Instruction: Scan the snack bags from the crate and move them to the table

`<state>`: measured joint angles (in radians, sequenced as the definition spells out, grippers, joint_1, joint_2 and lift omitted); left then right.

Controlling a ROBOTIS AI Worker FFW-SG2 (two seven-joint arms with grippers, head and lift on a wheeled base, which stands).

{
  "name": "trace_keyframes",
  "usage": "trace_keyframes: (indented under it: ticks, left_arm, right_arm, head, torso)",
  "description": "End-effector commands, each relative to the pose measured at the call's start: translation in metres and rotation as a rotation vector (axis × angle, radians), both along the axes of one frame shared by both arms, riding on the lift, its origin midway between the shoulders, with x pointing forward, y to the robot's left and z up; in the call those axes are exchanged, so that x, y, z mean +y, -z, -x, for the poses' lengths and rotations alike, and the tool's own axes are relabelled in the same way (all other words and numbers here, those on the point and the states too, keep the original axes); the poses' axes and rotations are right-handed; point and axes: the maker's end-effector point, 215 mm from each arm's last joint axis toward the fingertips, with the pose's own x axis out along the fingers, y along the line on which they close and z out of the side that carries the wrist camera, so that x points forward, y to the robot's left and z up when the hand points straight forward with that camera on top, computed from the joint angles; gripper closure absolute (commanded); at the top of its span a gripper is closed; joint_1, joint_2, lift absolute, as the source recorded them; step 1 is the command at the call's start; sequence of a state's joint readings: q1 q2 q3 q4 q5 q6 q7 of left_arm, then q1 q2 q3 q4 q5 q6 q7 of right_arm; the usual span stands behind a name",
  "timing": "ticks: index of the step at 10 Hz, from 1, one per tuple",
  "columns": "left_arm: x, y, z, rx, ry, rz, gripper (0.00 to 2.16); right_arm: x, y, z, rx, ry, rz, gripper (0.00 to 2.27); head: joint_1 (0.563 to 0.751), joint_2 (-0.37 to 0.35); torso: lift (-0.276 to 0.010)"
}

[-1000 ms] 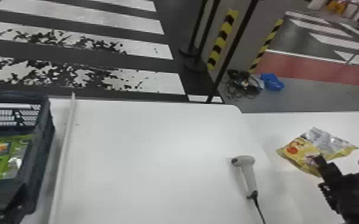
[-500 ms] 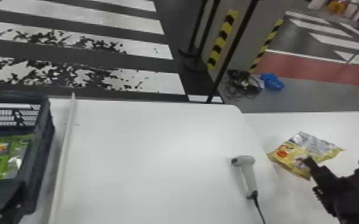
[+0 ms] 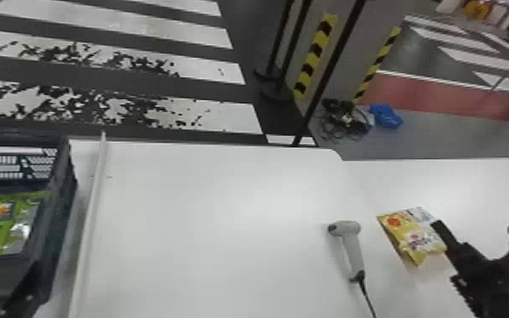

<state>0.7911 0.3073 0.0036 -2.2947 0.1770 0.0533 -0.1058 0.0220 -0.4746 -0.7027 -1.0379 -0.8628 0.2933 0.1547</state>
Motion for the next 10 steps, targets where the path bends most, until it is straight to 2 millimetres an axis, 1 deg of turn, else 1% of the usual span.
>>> trace_keyframes:
  ticks: [1, 2, 4, 5, 6, 7, 8, 10]
  left_arm:
    - [0.000, -0.001, 0.000, -0.003, 0.000, -0.004, 0.08]
    - [0.000, 0.000, 0.000, -0.003, -0.005, -0.007, 0.08]
    - [-0.004, 0.000, -0.001, -0.002, -0.001, -0.004, 0.08]
    - [-0.007, 0.001, -0.001, 0.001, 0.001, -0.001, 0.08]
    - [-0.007, 0.002, -0.001, 0.003, 0.001, 0.001, 0.08]
    - [-0.007, 0.001, -0.002, 0.001, 0.001, 0.001, 0.08]
    - [-0.006, 0.001, -0.002, -0.001, -0.004, 0.000, 0.08]
    - [-0.004, 0.004, -0.003, 0.005, -0.015, 0.000, 0.08]
  right_arm:
    - [0.045, -0.029, 0.001, -0.021, -0.128, 0.099, 0.03]
    - [0.079, -0.045, 0.005, -0.049, -0.237, 0.153, 0.04]
    - [0.129, -0.058, 0.012, -0.081, -0.343, 0.191, 0.07]
    - [0.156, -0.062, 0.013, -0.090, -0.394, 0.212, 0.07]
    - [0.184, -0.061, 0.014, -0.094, -0.441, 0.225, 0.07]
    - [0.215, -0.054, 0.015, -0.082, -0.491, 0.226, 0.07]
    - [0.247, -0.055, 0.013, -0.086, -0.543, 0.291, 0.07]
    - [0.302, -0.080, 0.006, -0.124, -0.577, 0.493, 0.07]
  head:
    - [0.695, -0.350]
    - [0.695, -0.350]
    - [0.695, -0.350]
    - [0.695, -0.350]
    - [0.695, -0.350]
    - [0.695, -0.350]
    - [0.695, -0.350]
    - [0.695, -0.350]
  torso:
    - [-0.095]
    - [-0.095]
    - [-0.095]
    - [-0.095]
    - [-0.095]
    - [-0.095]
    - [-0.095]
    - [-0.095]
